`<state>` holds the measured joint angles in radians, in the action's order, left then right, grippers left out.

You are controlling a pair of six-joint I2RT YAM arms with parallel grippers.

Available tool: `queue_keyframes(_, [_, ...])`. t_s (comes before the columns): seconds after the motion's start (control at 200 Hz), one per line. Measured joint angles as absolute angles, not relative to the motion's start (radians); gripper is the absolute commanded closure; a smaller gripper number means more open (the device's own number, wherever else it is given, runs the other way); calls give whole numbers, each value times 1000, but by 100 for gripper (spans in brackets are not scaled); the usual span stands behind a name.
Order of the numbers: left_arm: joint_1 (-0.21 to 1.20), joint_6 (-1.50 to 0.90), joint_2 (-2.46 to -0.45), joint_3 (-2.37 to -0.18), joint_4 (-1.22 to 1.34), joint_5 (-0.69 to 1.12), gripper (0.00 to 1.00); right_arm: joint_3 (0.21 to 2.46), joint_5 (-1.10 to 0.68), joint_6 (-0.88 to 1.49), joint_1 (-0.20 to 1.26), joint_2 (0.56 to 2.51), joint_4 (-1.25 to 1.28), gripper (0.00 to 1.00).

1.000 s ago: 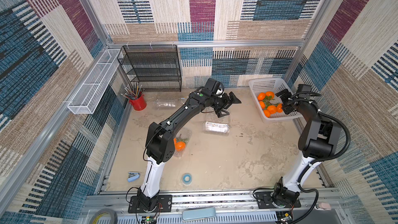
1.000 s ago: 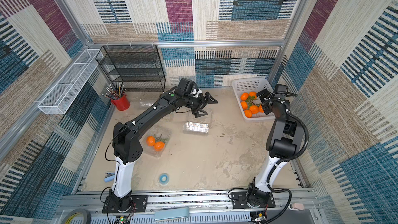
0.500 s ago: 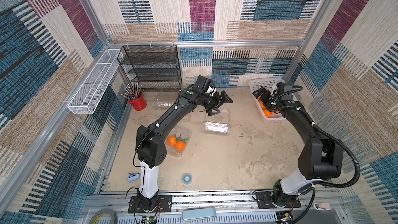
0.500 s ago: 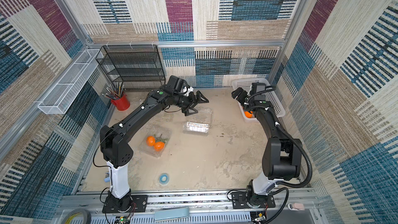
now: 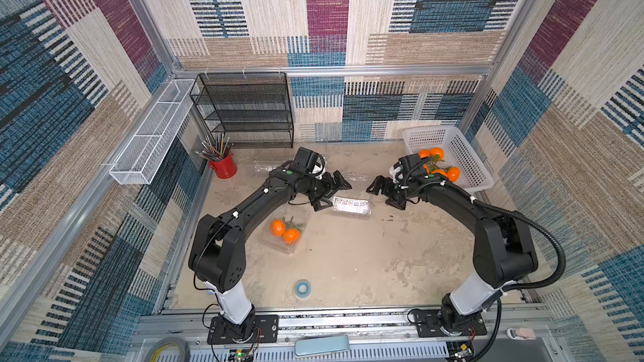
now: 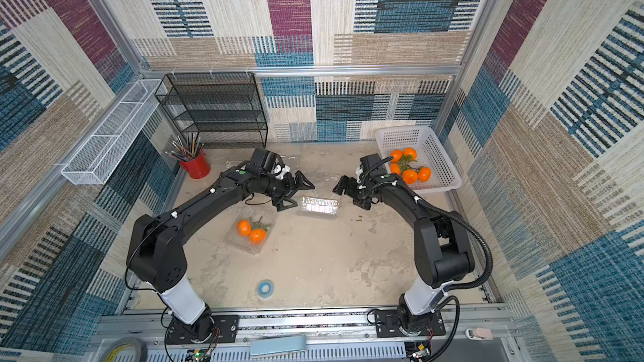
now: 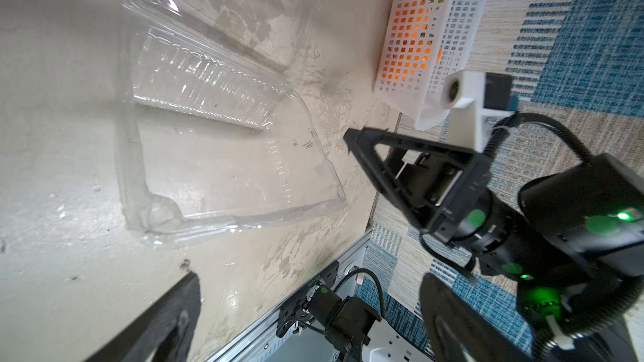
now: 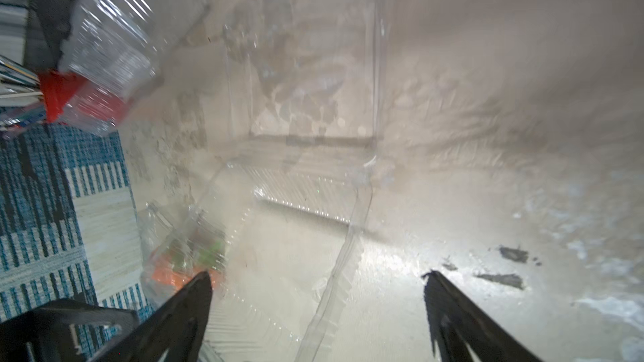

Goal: Take oranges out of containers
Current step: Move the packing box to the center of the board.

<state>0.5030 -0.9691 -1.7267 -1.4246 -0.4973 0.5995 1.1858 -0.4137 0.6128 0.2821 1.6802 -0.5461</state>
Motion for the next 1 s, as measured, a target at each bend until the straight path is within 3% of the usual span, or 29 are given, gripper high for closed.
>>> queue_keyframes(0.205, [501, -978, -1702, -1383, -449, 601, 1, 1201, -418, 612, 345, 1734, -580, 17])
queue_keyframes(0.371, [500, -994, -1692, -1357, -434, 602, 1, 1211, -393, 601, 351, 1758, -607, 30])
queue_keyframes(0.776, [500, -1000, -1686, -1350, -415, 606, 1, 1158, -350, 598, 368, 1794, -612, 77])
queue_keyframes(1.002, [500, -1000, -1671, -1366, -430, 606, 1, 1236, -282, 602, 369, 1837, -614, 93])
